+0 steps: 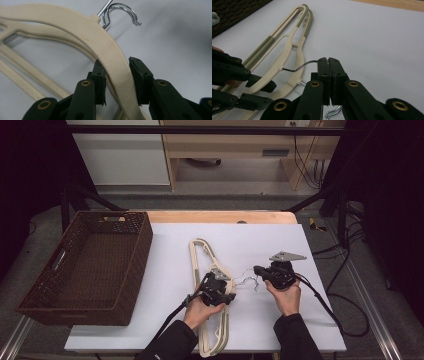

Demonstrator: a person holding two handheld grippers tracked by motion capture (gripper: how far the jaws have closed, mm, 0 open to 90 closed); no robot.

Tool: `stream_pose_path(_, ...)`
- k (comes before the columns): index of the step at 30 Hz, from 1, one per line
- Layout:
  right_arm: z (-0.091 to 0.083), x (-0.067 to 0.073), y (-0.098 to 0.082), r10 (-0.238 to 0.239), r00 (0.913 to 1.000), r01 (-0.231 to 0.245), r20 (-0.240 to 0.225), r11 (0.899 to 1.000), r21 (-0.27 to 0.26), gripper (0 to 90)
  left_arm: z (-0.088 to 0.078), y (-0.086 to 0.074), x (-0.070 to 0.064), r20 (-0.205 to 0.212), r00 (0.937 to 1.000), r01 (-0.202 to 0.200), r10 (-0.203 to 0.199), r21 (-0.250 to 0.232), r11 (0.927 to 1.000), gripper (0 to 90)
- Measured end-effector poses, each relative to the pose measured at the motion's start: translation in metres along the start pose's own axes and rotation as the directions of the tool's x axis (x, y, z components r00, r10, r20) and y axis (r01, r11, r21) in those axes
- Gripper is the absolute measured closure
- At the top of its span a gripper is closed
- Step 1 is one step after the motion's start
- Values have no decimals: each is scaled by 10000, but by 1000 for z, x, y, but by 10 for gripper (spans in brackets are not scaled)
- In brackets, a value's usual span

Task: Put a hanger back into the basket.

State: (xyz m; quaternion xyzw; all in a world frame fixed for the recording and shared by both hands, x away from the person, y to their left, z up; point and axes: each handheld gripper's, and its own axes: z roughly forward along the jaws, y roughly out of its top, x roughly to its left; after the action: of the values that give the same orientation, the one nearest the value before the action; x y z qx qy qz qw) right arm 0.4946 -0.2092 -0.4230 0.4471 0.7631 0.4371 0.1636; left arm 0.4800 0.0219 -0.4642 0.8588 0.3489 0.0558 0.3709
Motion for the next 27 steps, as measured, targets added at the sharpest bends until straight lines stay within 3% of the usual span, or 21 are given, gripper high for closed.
stream_pose_path(5,-5,3,3,7,9999,-9,-127,9999,-152,881,-7,-2,2,-232,9984,503,-510,-324,9982,718)
stream_pose_path(8,-8,5,5,-70,9990,52,-449,9992,-401,868,-13,-3,3,-382,9958,805,-826,-537,9953,736)
stream_pose_path(15,-15,10,10,-299,9956,218,-888,9956,-908,768,-26,-5,5,-759,9945,675,-727,-694,9953,745)
stream_pose_path(19,-26,13,14,-261,9942,103,-1040,9887,-1495,682,-41,-8,9,-1106,9926,425,-501,-694,9967,748)
stream_pose_path(27,-41,11,14,-345,9979,226,-542,9780,-2074,455,-76,-11,21,-1602,9855,412,-555,-916,9949,763)
